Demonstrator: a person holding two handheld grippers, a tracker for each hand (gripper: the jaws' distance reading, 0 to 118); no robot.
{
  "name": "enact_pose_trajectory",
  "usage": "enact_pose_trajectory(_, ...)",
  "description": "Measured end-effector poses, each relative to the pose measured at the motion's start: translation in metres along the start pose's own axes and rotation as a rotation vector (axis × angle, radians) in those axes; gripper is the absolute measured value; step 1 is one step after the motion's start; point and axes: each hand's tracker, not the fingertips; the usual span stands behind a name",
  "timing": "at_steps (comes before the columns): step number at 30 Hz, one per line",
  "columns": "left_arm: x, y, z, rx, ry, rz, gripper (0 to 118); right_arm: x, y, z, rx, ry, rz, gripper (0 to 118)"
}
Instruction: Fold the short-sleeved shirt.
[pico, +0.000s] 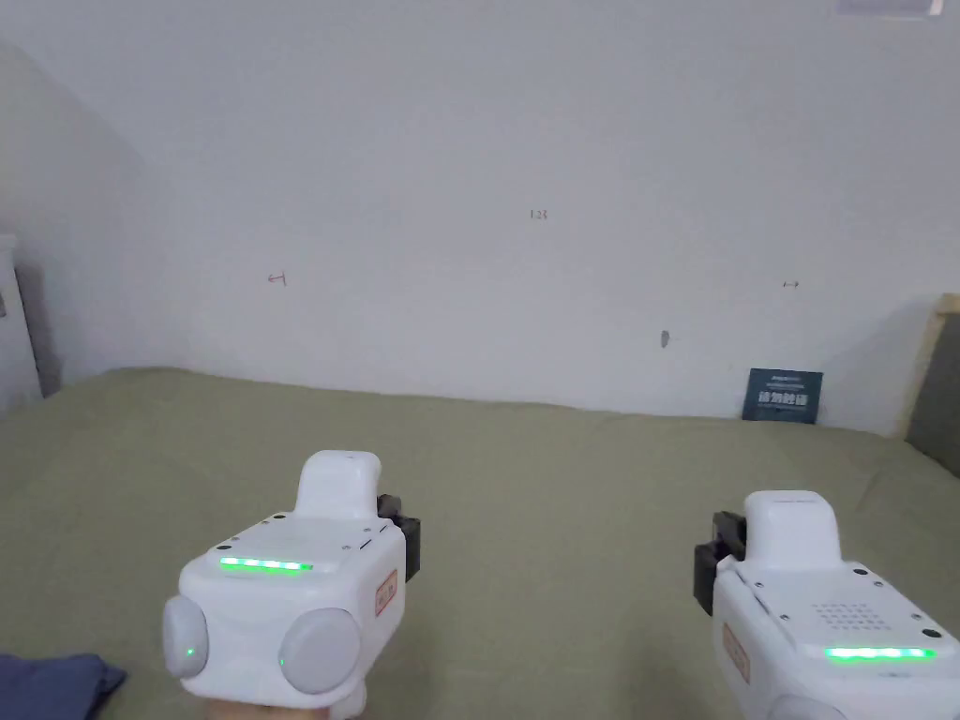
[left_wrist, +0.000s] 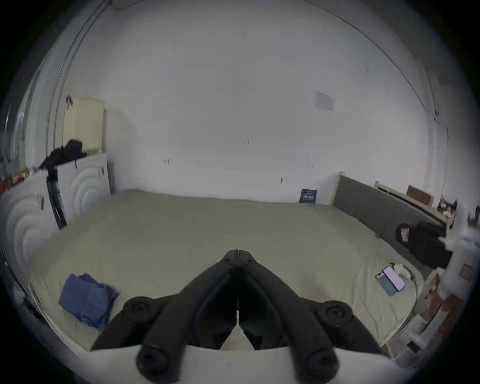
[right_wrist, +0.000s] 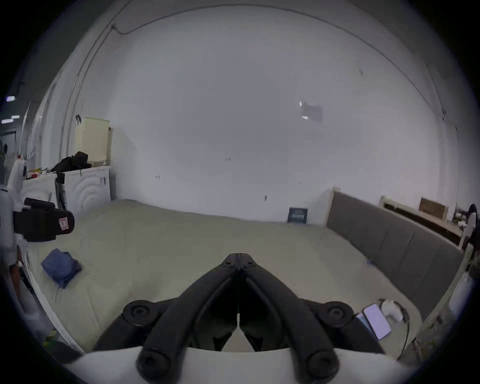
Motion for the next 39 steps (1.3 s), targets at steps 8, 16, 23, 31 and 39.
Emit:
enact_pose_trajectory(8,0.032,0.011,0.015,0.080,0.029,-0.070,0,-0.004,0.014,0.020,0.057,0.016,0.034,0)
enact_pose_trajectory(16,0.041,0.017,0.021,0.102,0.038,-0.102,0,0.006,0.017,0.023,0.056,0.022,-0.005,0)
enact_pose_trajectory(23,0.045,0.024,0.014,0.095,0.099,-0.093,118,0.011,0.022,0.020,0.049,0.018,-0.026,118)
enact_pose_trajectory(31,0.041,0.024,0.020,0.108,0.098,-0.068,118,0.025,0.040,0.014,0.079,0.013,-0.035,118)
enact_pose_trajectory(39,0.042,0.025,0.026,0.117,0.094,-0.073,118,0.026,0.037,0.017,0.070,0.074,-0.058,118)
